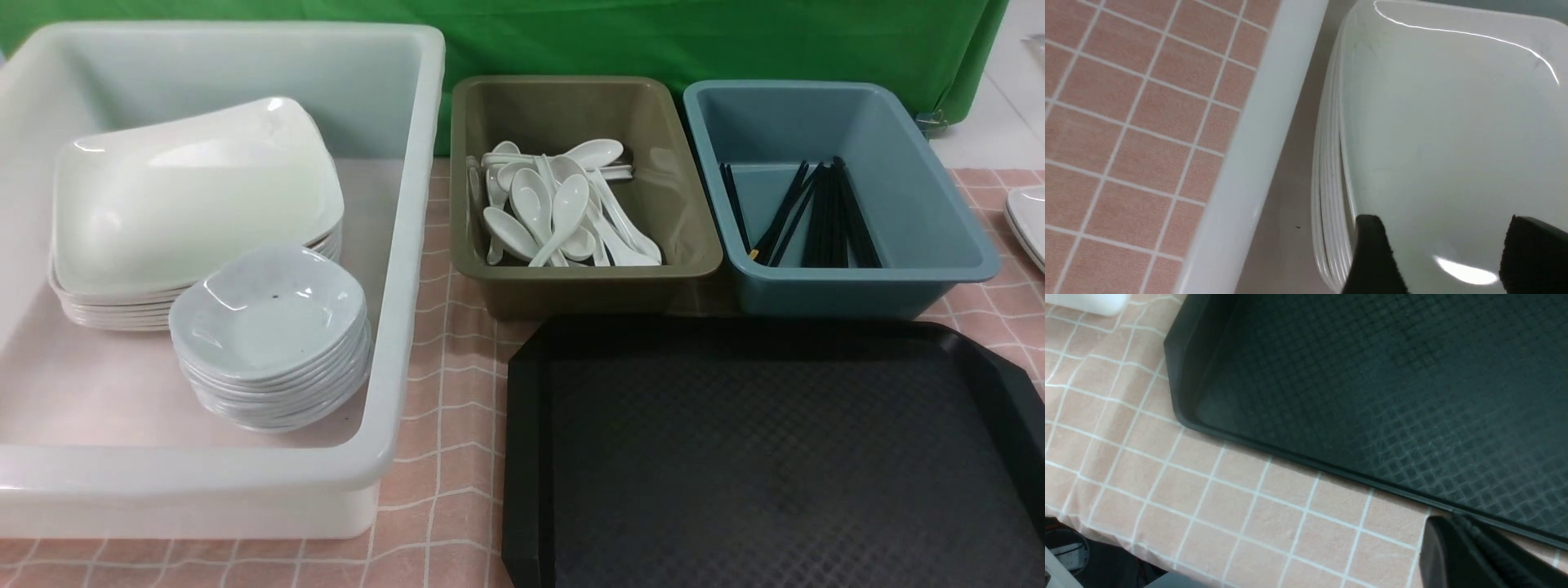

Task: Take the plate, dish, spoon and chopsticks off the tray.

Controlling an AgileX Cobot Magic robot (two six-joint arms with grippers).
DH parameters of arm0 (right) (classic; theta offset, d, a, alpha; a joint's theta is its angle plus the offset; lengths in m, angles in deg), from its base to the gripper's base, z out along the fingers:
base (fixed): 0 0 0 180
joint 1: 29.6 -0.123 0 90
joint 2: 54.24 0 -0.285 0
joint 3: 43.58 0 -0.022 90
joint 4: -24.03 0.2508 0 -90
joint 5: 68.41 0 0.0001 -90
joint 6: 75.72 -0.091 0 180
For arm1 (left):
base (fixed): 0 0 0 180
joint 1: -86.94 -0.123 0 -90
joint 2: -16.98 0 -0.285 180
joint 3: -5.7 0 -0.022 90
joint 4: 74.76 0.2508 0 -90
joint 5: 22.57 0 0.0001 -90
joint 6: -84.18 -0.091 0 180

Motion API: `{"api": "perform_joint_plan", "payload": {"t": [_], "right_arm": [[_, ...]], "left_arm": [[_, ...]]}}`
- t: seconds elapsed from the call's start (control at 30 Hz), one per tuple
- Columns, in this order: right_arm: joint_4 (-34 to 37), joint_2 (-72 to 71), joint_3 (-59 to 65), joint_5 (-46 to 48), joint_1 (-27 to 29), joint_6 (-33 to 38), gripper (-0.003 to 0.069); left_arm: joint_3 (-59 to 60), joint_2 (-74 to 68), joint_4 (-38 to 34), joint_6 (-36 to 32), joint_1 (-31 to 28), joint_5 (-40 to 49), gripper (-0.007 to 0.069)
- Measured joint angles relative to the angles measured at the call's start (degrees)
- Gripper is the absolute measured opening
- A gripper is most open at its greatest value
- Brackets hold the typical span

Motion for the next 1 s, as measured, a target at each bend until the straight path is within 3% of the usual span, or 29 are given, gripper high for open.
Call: {"api": "perform_joint_plan", "payload": {"t": [0.1,0.13,0.23,0.43,0.57,0.77,0.93,1.0], "right_arm": [[0.05,0.0,0.0,0.0,0.0,0.0,0.0041],[0.05,0.0,0.0,0.0,0.0,0.0,0.0041],[0.05,0.0,0.0,0.0,0.0,0.0,0.0041],[0.05,0.0,-1.84,2.54,0.0,0.68,0.0041],[0.1,-0.13,-9.53,9.49,0.0,1.97,0.0036],[2.13,-1.91,-17.39,9.53,0.0,3.61,0.003],[2.7,-8.49,-13.59,8.78,0.09,6.01,0.003],[2.05,-12.26,-9.18,3.9,0.09,8.96,0.003]], "left_arm": [[-1.1,0.52,0.02,0.92,0.25,3.49,0.0218],[-1.38,0.65,0.06,0.97,0.86,5.67,0.0127],[-1.46,0.57,1.03,0.87,3.78,8.86,0.0016],[-2.41,0.57,2.16,0.93,9.33,13.19,-0.001],[-3.23,2.16,3.74,2.29,13.09,16.54,-0.0011],[-3.33,5.42,4.61,2.48,19.87,18.22,-0.0011],[-3.33,7.56,4.49,2.48,25.17,18.45,-0.0011],[-3.33,8.03,4.49,2.48,26.81,18.51,-0.0011]]}}
